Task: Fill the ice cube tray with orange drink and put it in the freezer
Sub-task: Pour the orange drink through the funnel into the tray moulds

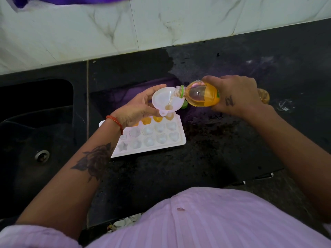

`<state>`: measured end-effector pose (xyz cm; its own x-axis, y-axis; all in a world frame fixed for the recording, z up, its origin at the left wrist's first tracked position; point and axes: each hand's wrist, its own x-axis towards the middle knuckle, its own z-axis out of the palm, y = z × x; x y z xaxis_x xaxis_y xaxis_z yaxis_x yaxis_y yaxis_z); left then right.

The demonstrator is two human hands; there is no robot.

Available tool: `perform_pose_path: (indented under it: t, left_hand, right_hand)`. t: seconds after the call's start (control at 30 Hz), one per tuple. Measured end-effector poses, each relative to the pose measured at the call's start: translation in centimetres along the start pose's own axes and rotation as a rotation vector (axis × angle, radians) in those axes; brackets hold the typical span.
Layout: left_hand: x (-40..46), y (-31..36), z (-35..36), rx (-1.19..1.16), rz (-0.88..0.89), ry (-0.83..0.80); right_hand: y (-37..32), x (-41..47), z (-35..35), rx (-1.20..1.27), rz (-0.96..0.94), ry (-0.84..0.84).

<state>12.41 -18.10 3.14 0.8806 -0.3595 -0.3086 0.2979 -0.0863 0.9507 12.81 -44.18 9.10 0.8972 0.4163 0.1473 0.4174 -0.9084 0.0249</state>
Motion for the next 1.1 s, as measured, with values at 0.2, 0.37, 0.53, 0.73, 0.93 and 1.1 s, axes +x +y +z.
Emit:
perform_pose_path:
  t: [0.2, 0.37, 0.53, 0.73, 0.93, 1.1]
  left_hand:
    - [-0.2, 0.2, 0.2, -0.018, 0.017, 0.006]
    - [-0.4, 0.3, 0.0, -0.052, 0.030, 0.022]
    - [-1.4, 0.5, -0.5, -0.078, 0.046, 0.082]
    - [-3.5, 0.2, -2.0, -0.072, 0.073, 0.133]
    - [-5.7, -0.5, -4.0, -0.075, 0.078, 0.168]
    - [-8.8, -1.0, -6.1, -0.079, 0.065, 0.210]
  right_hand:
    - [-0.4, 0.0, -0.6, 0.065, 0.018, -0.066]
    - [-0.9, 0.3, -1.0, 0.160, 0.066, -0.077]
    - [-2.0, 0.6, -1.4, 0.230, 0.055, -0.071]
    - [-4.3, 1.6, -2.1, 0.279, 0.008, -0.063]
    - [-6.8, 2.6, -2.2, 0.275, -0.047, -0.075]
    - [-9.4, 3.1, -2.1, 0.263, -0.120, -0.107]
